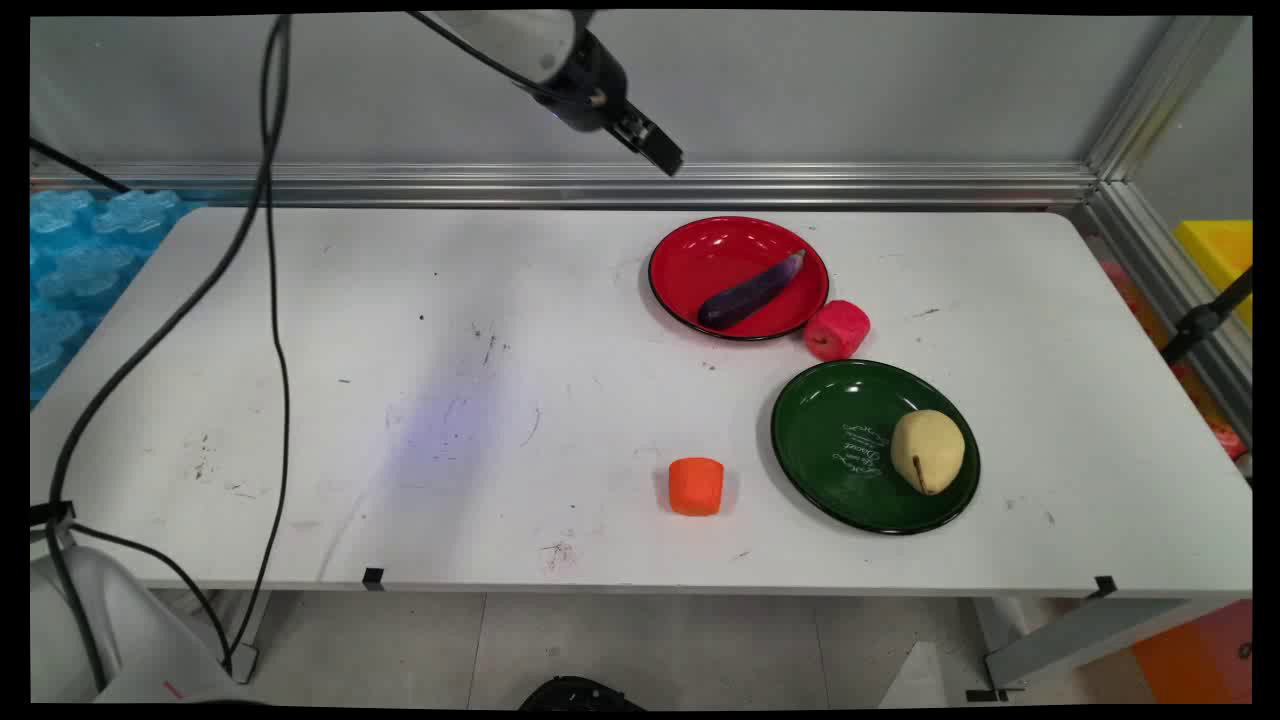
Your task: Pick up the eggplant from the red plate
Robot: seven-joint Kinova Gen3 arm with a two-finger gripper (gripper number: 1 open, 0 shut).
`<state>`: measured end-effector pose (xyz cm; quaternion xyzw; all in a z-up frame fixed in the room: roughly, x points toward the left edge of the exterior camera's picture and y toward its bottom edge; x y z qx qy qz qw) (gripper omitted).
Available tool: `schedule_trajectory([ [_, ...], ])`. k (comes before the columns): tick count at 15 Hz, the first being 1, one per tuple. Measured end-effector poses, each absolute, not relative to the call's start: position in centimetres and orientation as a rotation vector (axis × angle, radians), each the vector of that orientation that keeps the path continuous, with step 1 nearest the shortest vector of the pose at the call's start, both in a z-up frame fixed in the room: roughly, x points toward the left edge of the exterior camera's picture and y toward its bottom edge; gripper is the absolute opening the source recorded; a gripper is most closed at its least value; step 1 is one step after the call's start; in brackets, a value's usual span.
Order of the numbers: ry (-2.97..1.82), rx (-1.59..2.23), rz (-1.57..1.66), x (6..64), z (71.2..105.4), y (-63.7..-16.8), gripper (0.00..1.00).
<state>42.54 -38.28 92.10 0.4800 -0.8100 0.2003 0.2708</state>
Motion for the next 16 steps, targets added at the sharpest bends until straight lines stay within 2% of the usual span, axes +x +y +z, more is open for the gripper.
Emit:
schedule_trajectory([
  [16,-2.344,1.301,0.42,32.3,81.9,-42.9,1.0],
])
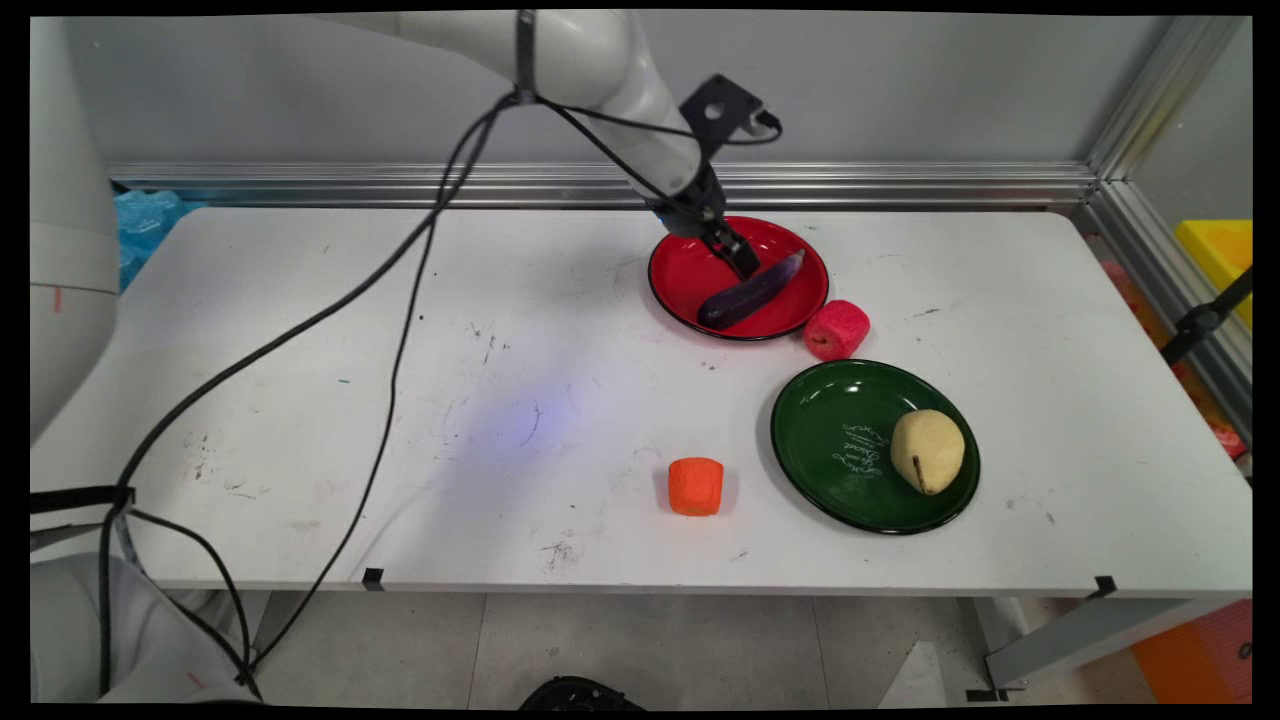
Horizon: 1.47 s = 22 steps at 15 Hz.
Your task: Pick up the eggplant from the red plate, then place the picked object on the table
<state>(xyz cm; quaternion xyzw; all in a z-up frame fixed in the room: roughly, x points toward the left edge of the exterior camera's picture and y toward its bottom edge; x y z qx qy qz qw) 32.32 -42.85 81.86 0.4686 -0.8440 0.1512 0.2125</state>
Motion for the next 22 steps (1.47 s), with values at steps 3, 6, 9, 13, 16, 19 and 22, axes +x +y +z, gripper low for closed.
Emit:
schedule_trajectory([
  [3,-2.365,1.307,0.408,31.2,80.4,-43.4,1.0],
  [6,-2.379,1.311,0.402,30.4,79.4,-43.8,1.0],
  [9,-2.391,1.315,0.398,29.8,78.6,-44.2,1.0],
  [13,-2.408,1.312,0.394,29.0,77.5,-44.5,1.0],
  [16,-2.416,1.303,0.396,28.7,77.0,-44.7,0.0],
  [19,-2.421,1.288,0.398,28.5,76.8,-44.8,0.0],
  [22,-2.425,1.267,0.397,28.4,76.8,-44.6,0.0],
])
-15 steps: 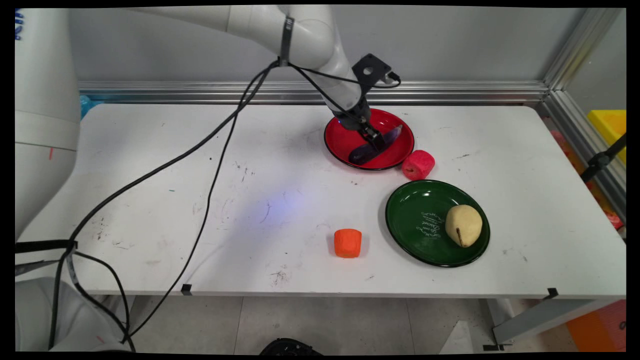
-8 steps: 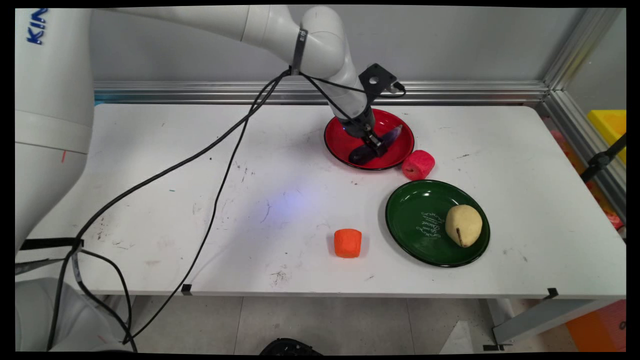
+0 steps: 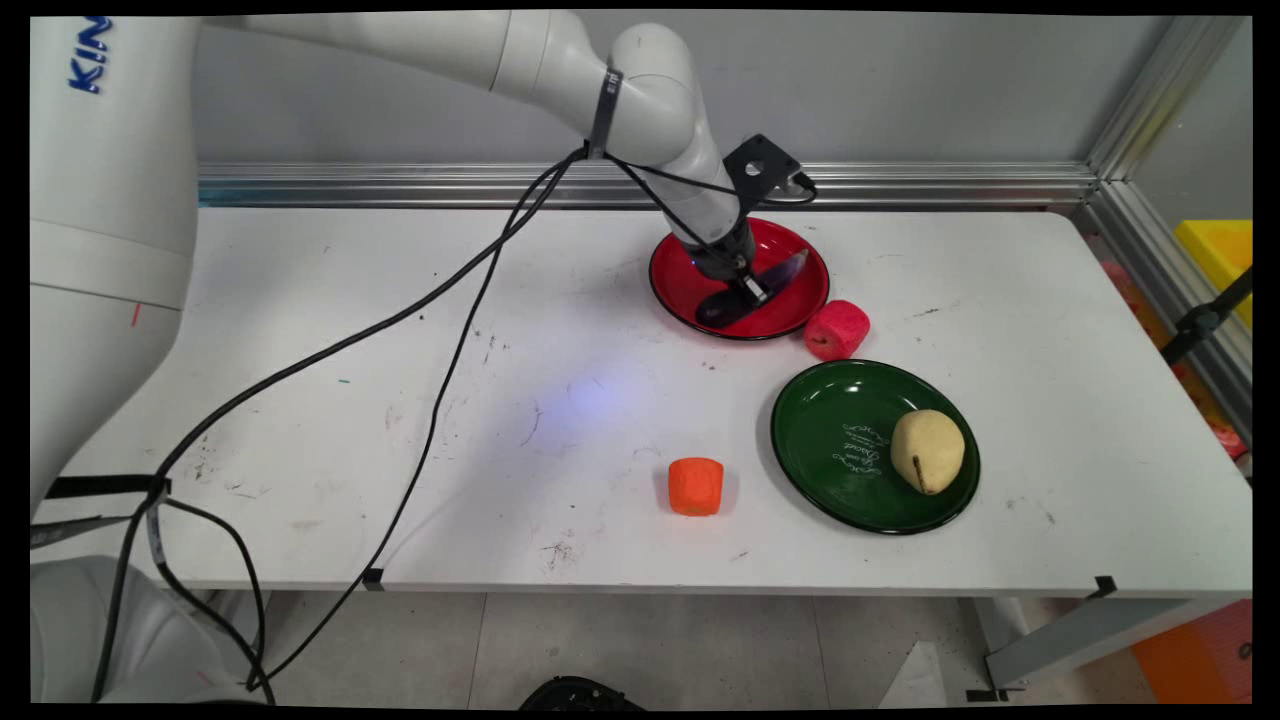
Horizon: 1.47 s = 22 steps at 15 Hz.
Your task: Place the picked object on the table
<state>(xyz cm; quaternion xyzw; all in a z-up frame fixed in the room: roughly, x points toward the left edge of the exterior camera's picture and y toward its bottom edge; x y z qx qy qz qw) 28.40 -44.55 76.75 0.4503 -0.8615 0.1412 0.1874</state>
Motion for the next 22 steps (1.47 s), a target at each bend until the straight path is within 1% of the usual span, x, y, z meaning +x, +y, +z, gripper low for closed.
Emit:
schedule_trajectory([
  [6,-2.419,1.22,0.412,28.7,78.3,-43.9,0.0],
  [15,-2.416,1.09,0.437,30.6,84.6,-40.7,0.0],
  [22,-2.515,0.817,0.411,34.0,88.5,-36.7,0.0],
])
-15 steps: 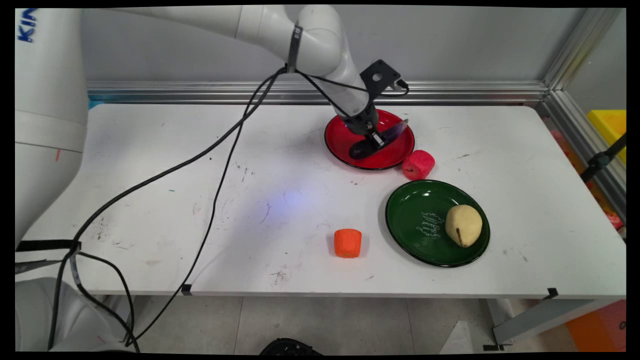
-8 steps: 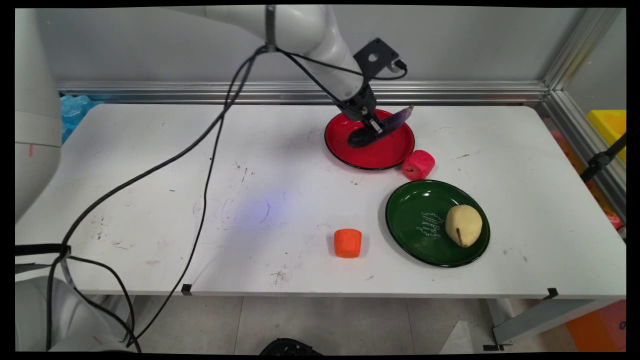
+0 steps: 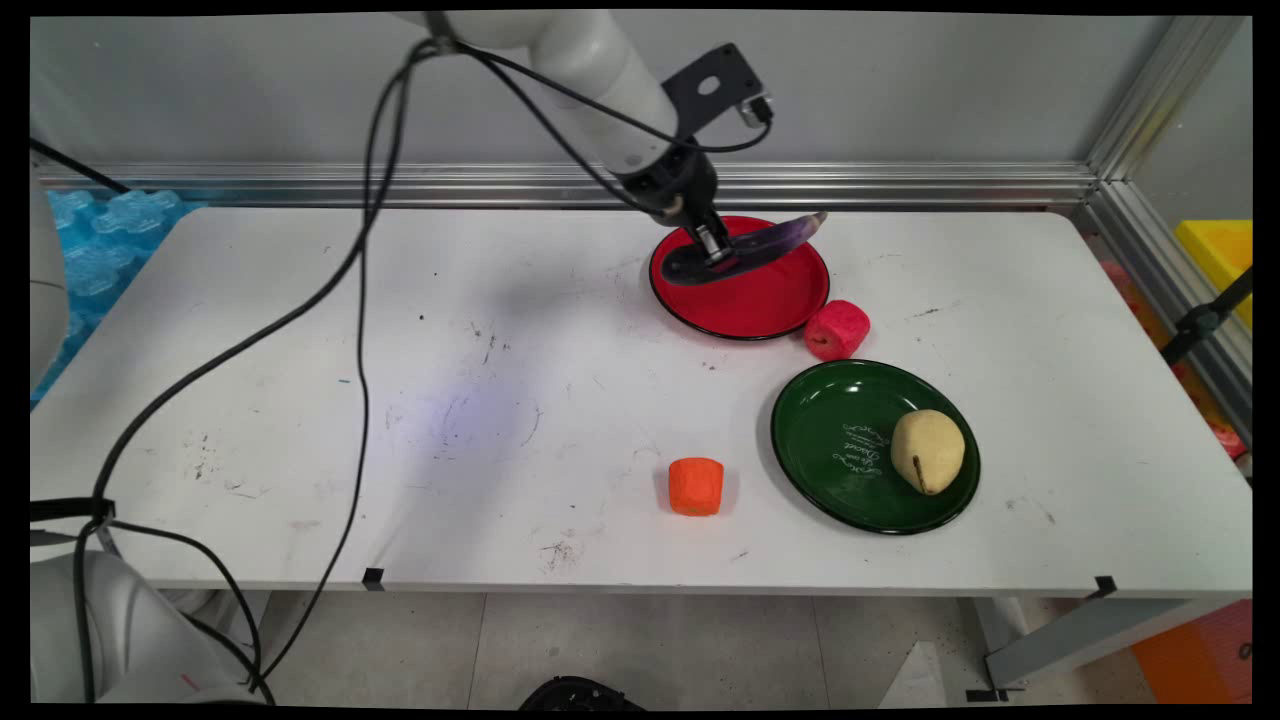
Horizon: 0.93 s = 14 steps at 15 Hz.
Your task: Place the picked object on the table
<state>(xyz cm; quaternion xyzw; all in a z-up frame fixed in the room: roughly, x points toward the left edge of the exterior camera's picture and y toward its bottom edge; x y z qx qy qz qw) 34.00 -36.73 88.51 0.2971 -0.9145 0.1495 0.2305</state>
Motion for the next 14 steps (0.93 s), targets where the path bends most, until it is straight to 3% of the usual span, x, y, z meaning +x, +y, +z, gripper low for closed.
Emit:
schedule_trajectory([
  [7,-2.621,0.514,0.34,37.8,90.2,-33.1,0.0],
  [14,-2.696,0.279,0.266,40.5,89.5,-30.6,0.0],
])
